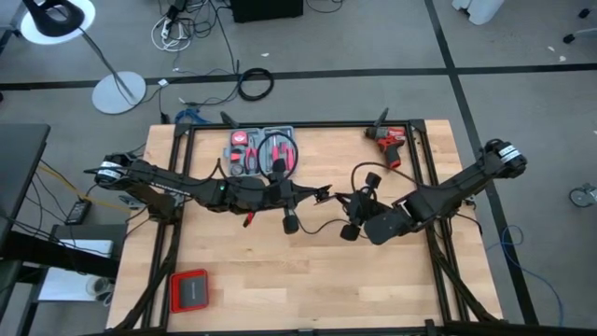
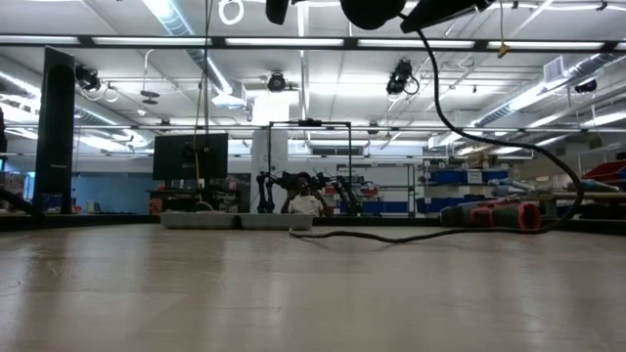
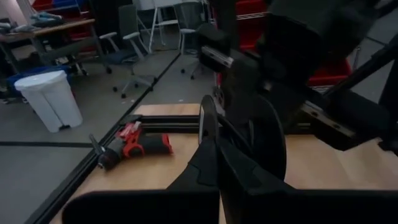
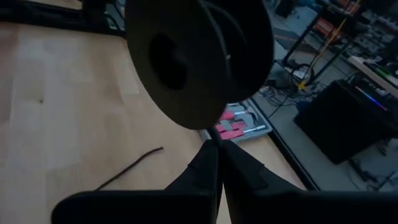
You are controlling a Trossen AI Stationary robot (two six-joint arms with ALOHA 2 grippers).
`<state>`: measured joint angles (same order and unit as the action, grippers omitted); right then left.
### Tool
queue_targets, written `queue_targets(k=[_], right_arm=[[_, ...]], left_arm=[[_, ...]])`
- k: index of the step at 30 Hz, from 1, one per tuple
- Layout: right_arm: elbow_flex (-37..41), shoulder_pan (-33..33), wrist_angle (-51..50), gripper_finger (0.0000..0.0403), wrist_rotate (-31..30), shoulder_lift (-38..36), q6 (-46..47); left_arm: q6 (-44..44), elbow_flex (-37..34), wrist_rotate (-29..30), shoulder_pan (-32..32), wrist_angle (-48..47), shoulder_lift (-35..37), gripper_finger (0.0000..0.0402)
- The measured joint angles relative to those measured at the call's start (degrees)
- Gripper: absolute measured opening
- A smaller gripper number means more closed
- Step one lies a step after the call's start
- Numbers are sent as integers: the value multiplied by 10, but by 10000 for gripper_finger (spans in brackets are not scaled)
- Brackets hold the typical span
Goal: Coil cords
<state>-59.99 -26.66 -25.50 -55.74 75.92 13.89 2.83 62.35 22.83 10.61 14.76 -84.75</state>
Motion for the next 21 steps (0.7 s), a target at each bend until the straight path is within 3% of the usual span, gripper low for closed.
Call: queue_targets(k=[11, 21], right_arm=[[15, 24, -18, 26, 30, 36, 108], [110, 22, 100, 27, 75, 32, 134]], left_arm=[[28, 0, -10, 2, 34, 0, 0], [29, 0, -10, 8, 32, 0, 0]])
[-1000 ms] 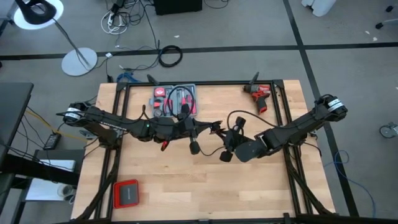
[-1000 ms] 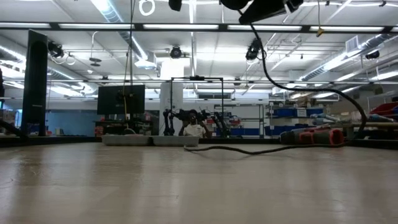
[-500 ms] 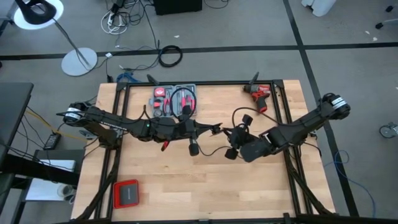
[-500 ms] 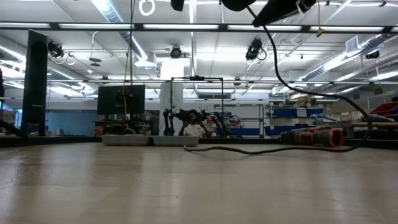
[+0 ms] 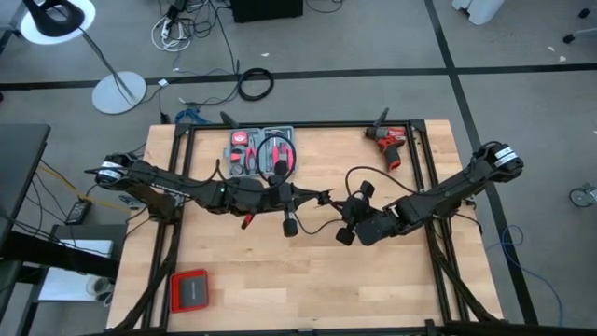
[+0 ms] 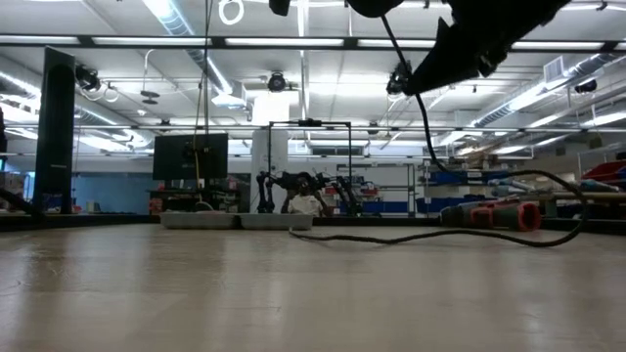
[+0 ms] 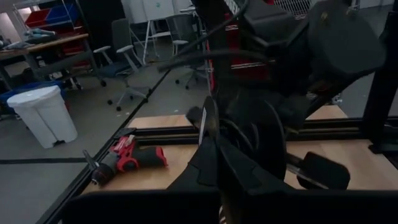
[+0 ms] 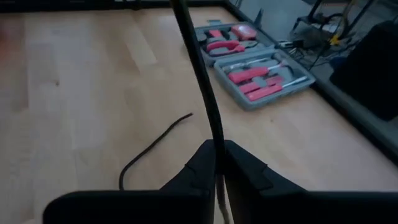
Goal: Coil cords
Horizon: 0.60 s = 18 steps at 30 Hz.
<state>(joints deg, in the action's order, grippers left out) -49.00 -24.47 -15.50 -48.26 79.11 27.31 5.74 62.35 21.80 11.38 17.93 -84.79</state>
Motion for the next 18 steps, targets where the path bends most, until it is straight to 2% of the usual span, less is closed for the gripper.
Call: queue_targets(k=[7, 18], right_arm=[[67, 1, 88, 24, 3, 0, 0], [113, 8, 138, 23, 3, 0, -4]], left_arm=[[0, 0, 0, 0, 4, 0, 0], [0, -1, 2, 0, 0, 0, 0]])
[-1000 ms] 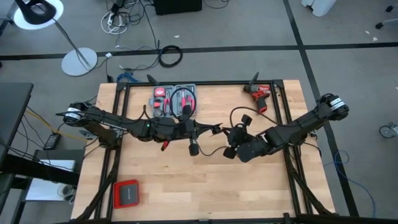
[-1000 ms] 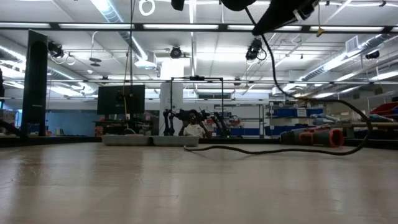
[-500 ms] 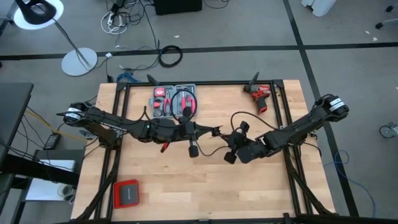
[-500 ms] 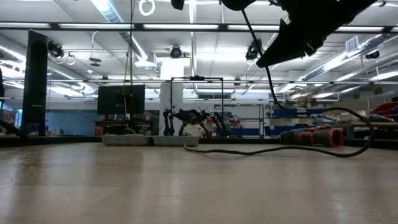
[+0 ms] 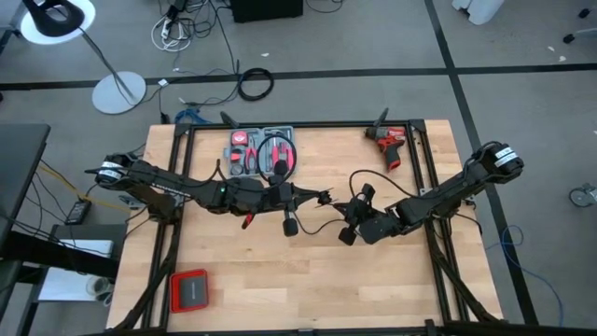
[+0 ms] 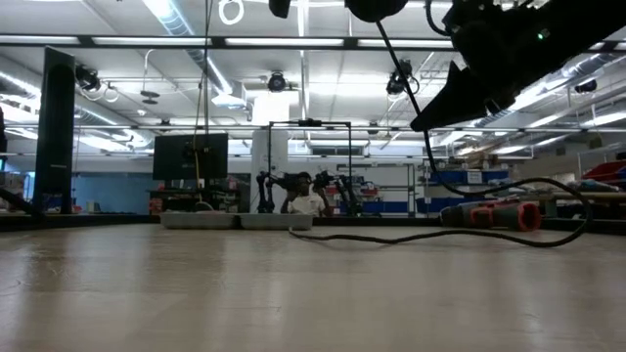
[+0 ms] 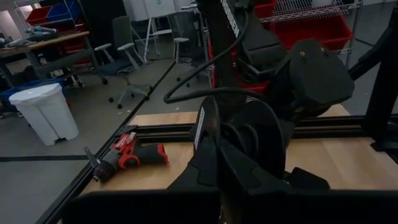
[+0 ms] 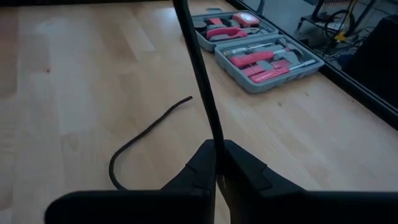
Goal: Coil cords
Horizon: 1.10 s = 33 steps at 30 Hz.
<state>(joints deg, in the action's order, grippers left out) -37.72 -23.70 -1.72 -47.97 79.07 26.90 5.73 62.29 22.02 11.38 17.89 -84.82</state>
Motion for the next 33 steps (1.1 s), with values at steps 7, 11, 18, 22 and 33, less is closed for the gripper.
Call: queue_targets(k=[7, 11, 18, 22, 33], right_arm=[[10, 1, -3, 24, 0, 0, 3], [10, 1, -4, 24, 0, 0, 3], [11, 6, -21, 8, -10, -1, -10], [12, 12, -49, 5, -10, -24, -13], [-21, 32, -136, 4, -54, -115, -32]], left_arm=[[0, -1, 1, 0, 1, 0, 0], [0, -1, 0, 0, 3, 0, 0], [-2, 0, 0, 0, -25, 0, 0], [-4, 2, 16, 0, -85, 2, 0], [-8, 2, 51, -1, -199, 3, 0]])
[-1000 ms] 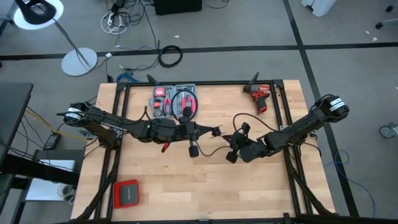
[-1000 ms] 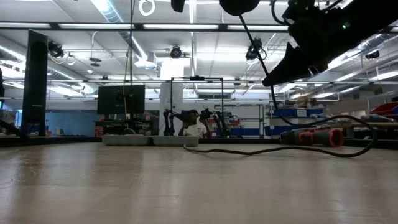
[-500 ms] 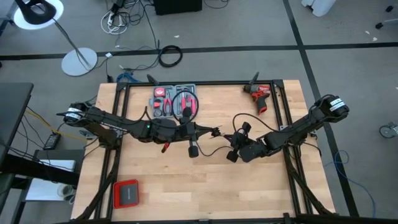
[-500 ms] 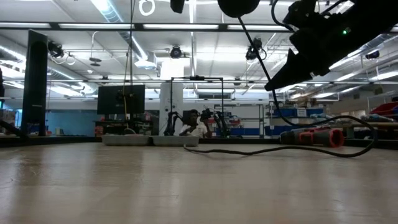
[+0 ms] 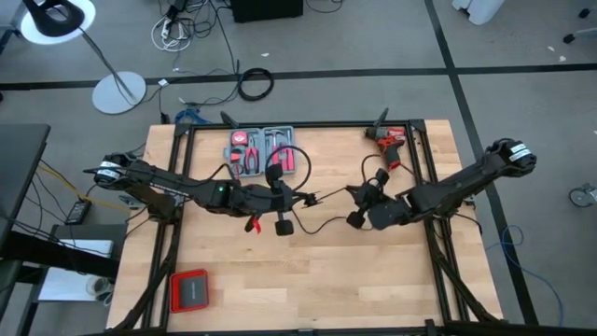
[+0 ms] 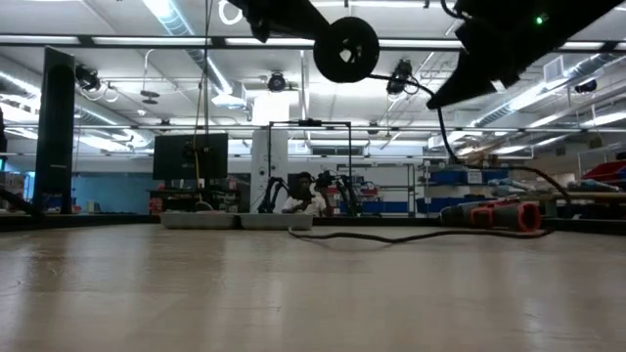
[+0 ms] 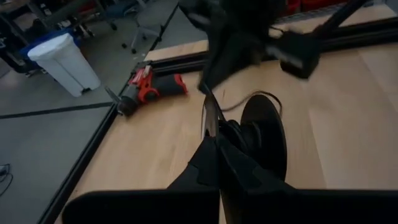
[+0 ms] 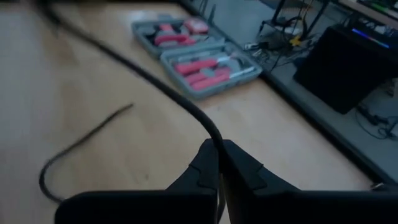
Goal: Coil cords
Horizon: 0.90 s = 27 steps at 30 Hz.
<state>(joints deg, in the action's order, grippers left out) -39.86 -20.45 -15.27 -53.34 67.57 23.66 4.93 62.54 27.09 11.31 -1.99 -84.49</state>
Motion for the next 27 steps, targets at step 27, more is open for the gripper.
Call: queue_targets(k=[27], right_arm=[[-194, -7, 132, 2, 78, 118, -162]], left_arm=[[24, -2, 157, 0, -2, -2, 0]])
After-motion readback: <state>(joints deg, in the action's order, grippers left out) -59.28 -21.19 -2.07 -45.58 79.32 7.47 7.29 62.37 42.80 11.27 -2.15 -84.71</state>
